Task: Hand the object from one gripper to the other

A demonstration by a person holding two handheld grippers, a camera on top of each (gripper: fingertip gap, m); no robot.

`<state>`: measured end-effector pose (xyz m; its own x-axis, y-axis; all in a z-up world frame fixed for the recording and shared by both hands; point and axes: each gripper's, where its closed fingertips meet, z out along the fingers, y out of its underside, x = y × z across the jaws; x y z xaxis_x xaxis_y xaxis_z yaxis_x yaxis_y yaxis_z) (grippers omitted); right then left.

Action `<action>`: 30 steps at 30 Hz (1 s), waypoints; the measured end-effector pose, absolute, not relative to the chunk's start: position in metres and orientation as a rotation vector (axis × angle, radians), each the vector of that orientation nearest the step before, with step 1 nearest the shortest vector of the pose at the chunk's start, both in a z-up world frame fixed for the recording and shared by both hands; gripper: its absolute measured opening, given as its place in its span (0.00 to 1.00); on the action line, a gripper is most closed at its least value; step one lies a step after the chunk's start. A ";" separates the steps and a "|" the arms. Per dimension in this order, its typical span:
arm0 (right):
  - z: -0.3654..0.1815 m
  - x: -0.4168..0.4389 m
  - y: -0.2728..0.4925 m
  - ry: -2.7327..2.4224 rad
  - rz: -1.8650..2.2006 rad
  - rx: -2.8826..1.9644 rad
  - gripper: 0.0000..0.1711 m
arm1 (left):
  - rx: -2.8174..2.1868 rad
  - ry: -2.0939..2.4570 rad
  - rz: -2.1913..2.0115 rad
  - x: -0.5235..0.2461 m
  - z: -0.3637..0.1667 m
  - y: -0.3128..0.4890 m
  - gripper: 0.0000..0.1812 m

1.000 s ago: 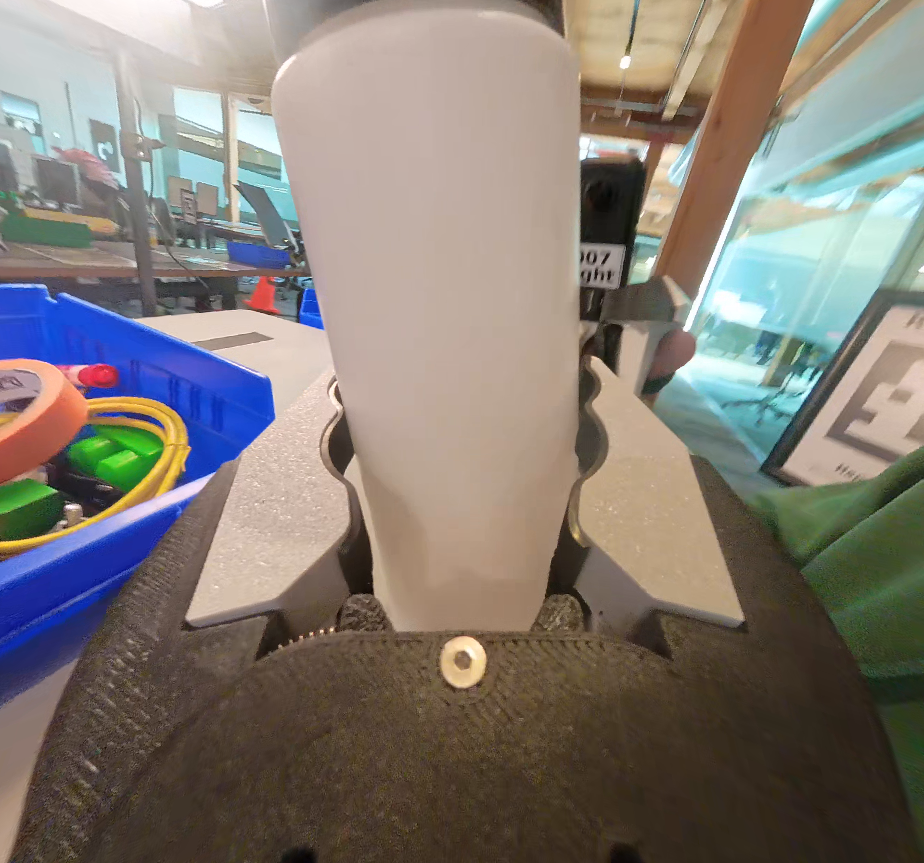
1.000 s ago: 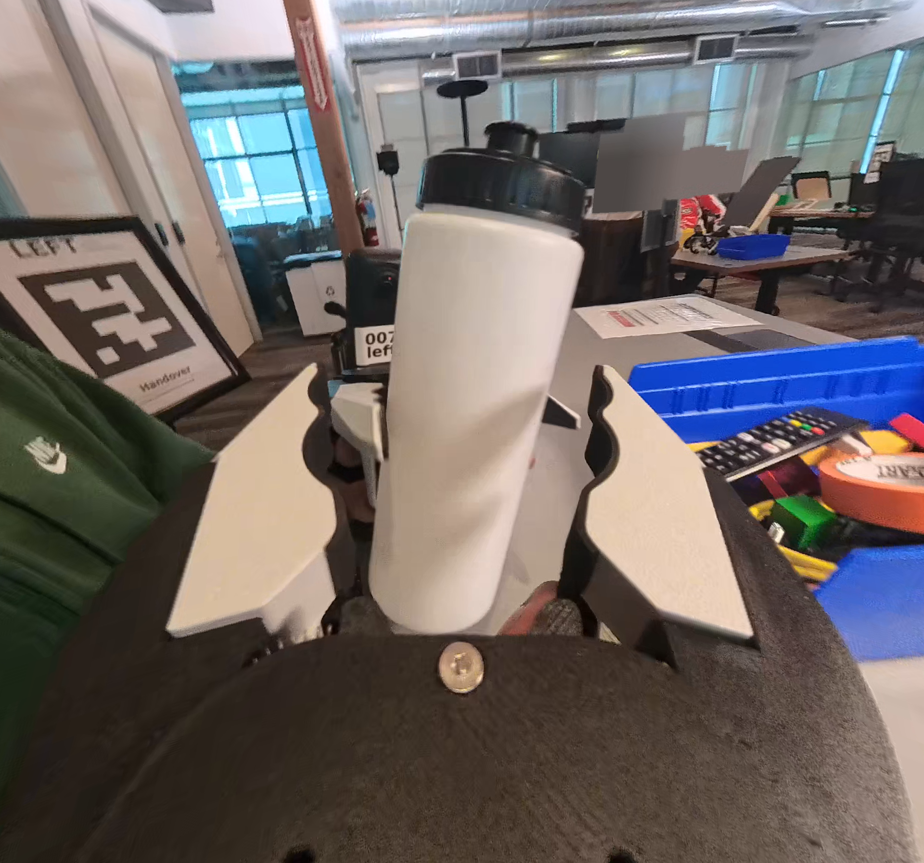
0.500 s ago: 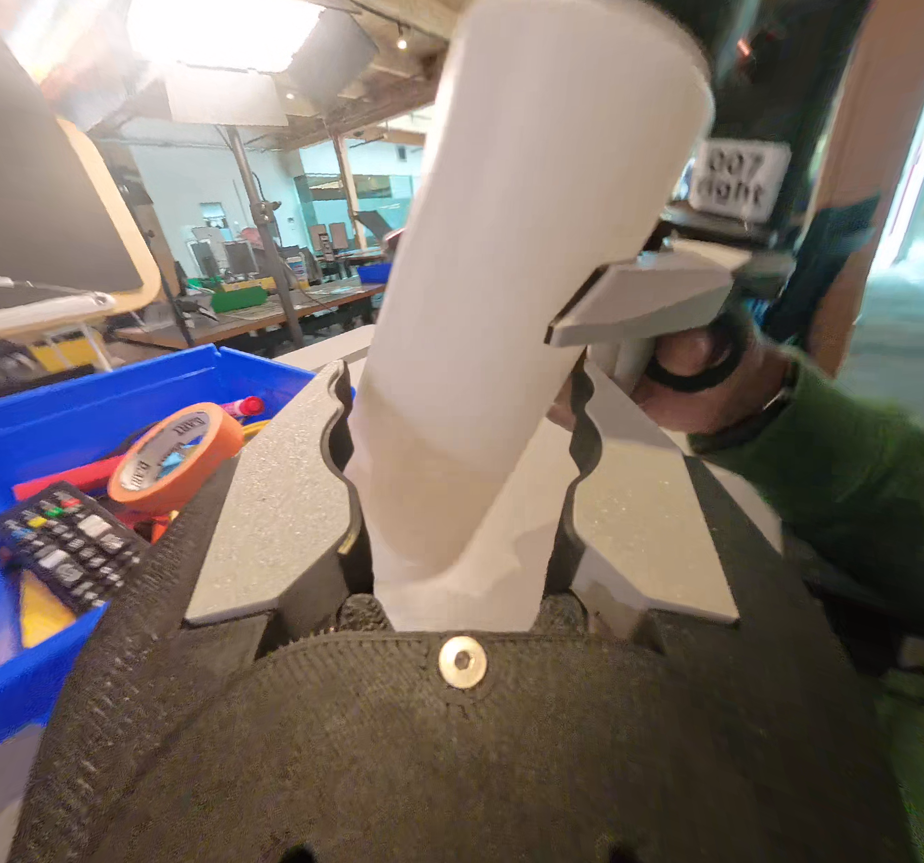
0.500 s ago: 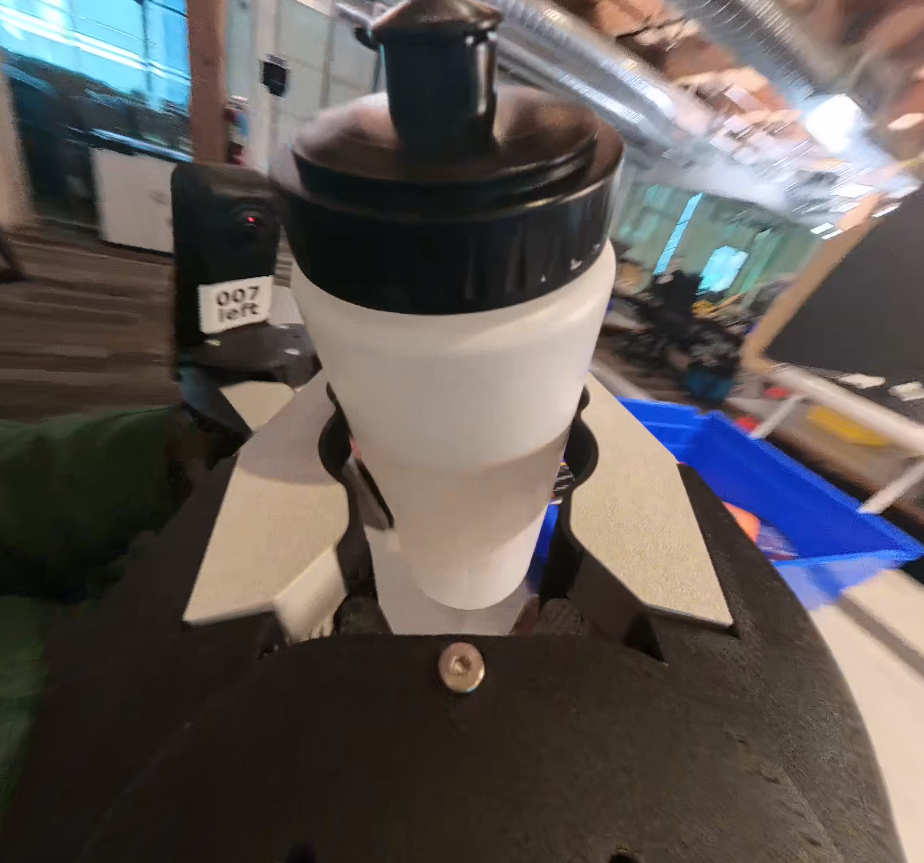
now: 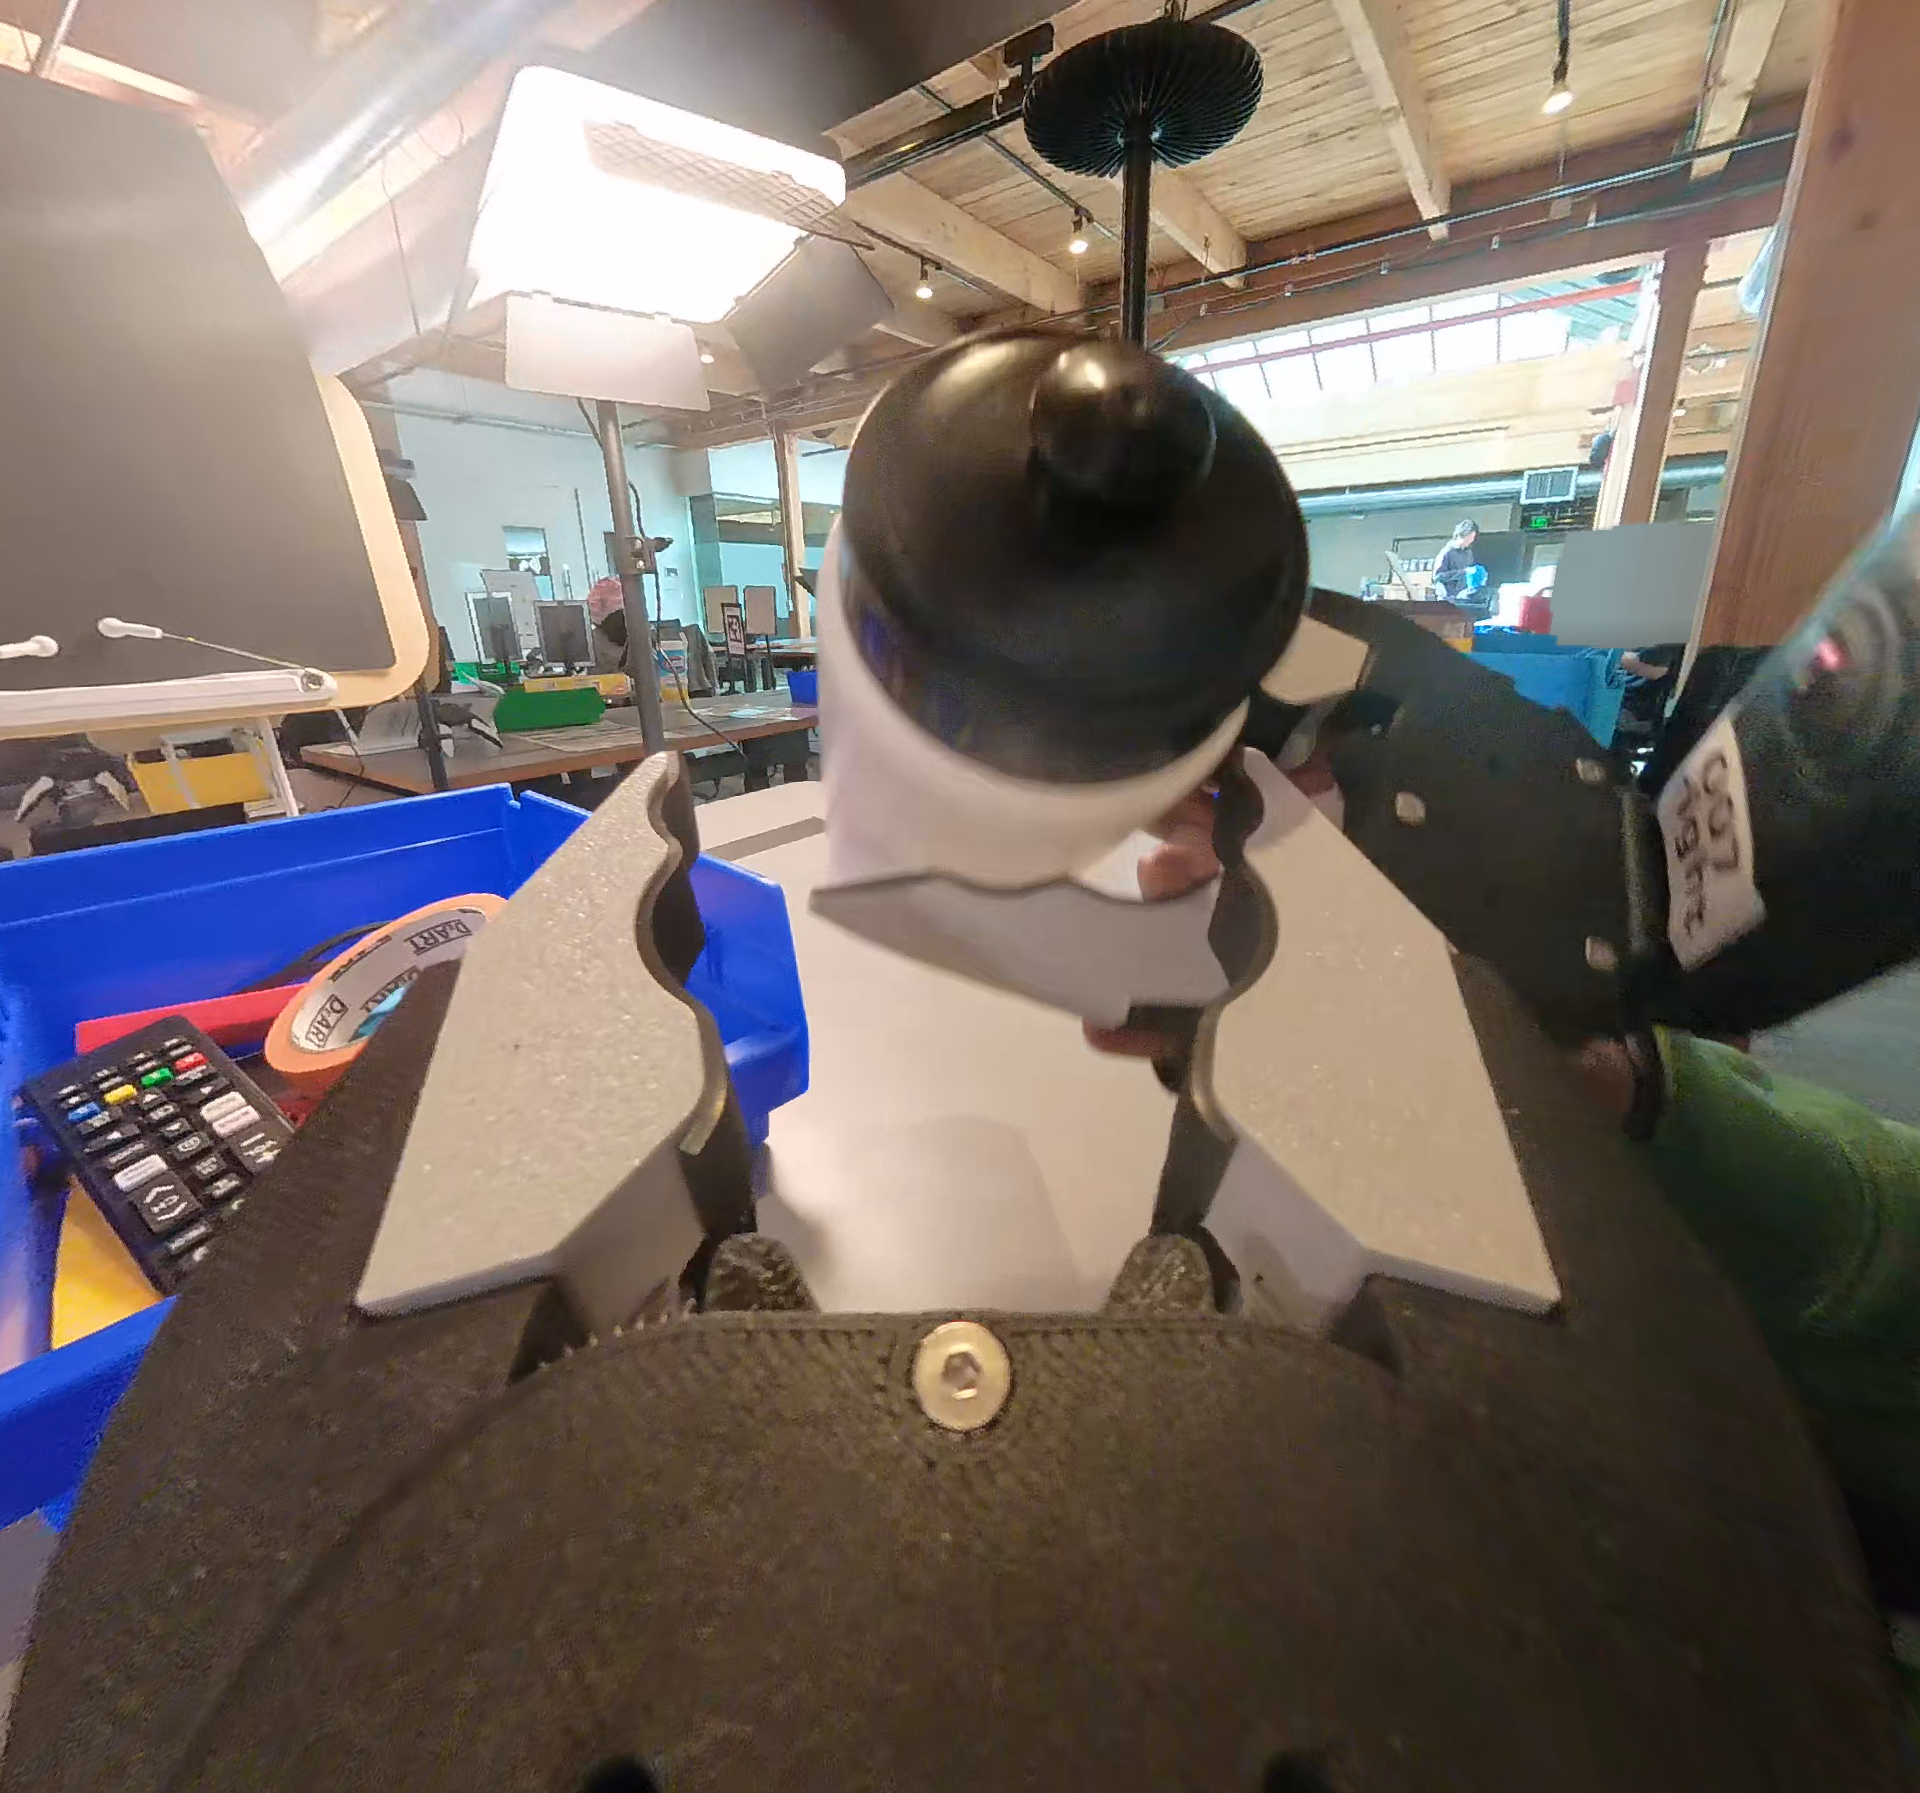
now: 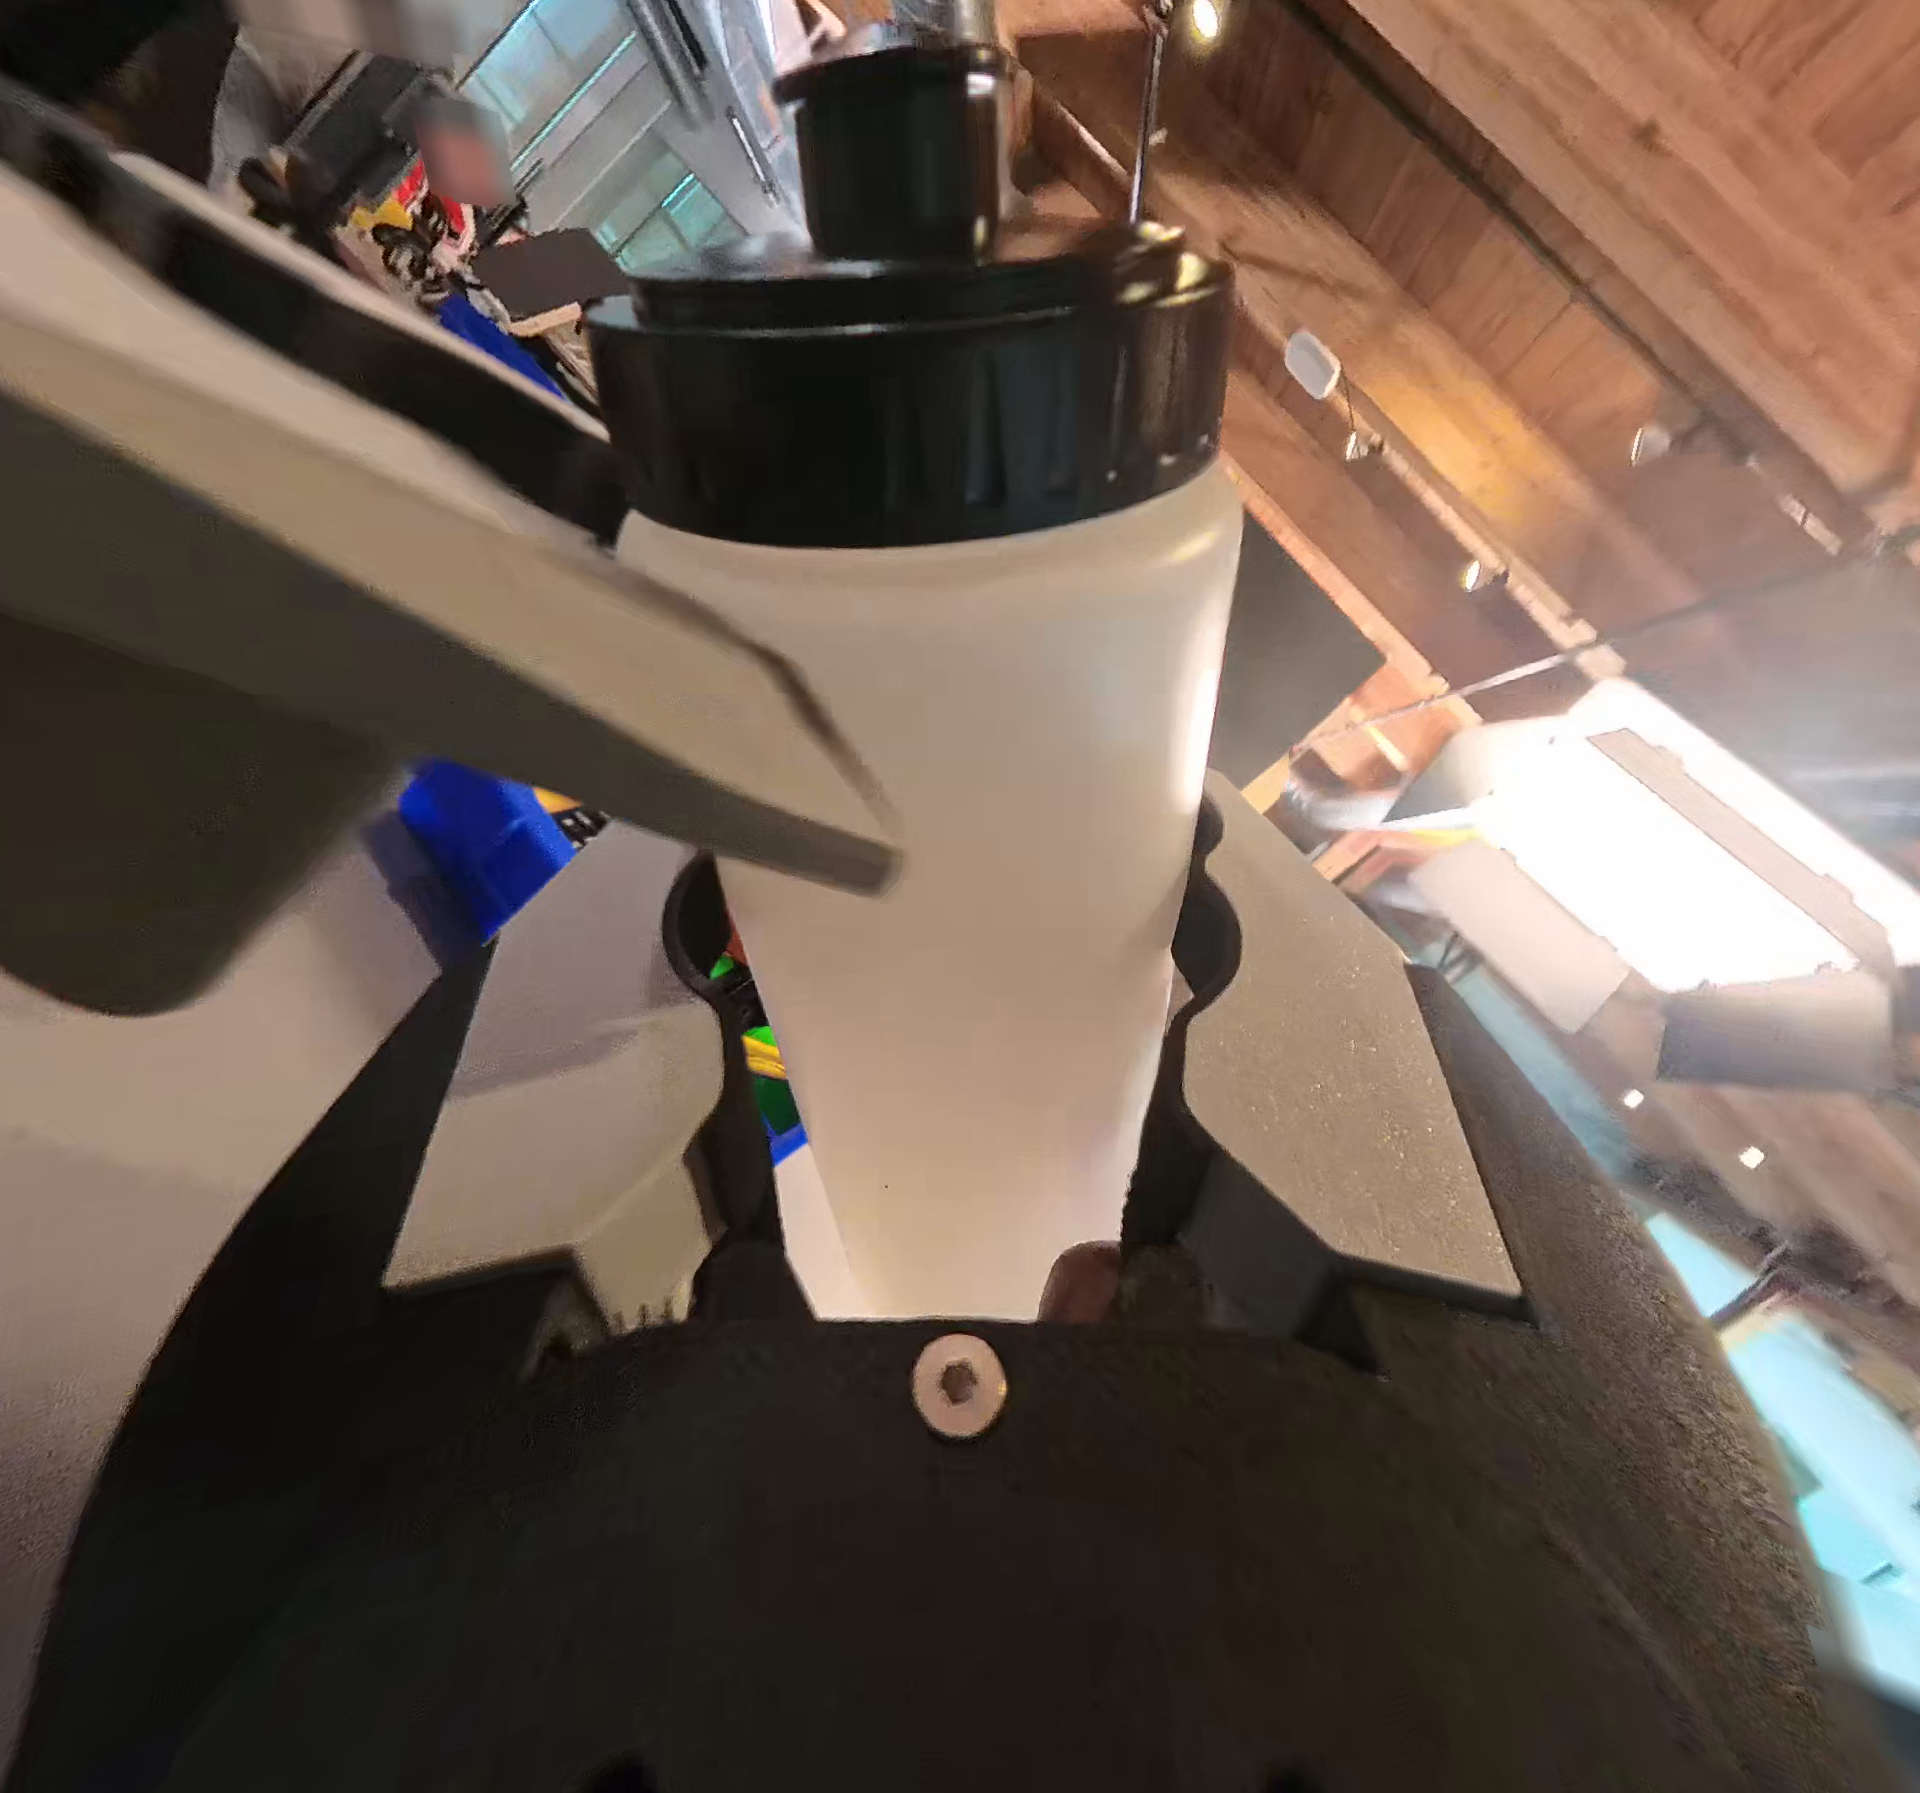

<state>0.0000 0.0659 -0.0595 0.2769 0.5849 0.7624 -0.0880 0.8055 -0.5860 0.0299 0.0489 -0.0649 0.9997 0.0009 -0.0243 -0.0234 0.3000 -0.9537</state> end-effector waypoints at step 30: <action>-0.093 0.001 0.068 -1.429 0.640 -0.450 0.61 | -0.864 -0.457 -0.801 -0.062 -0.054 -0.009 0.51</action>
<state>0.0011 0.0677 -0.0925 0.0227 0.6488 0.7606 -0.1358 0.7558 -0.6406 -0.0616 -0.0093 -0.0540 0.6282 -0.4314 0.6475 0.7769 0.3931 -0.4918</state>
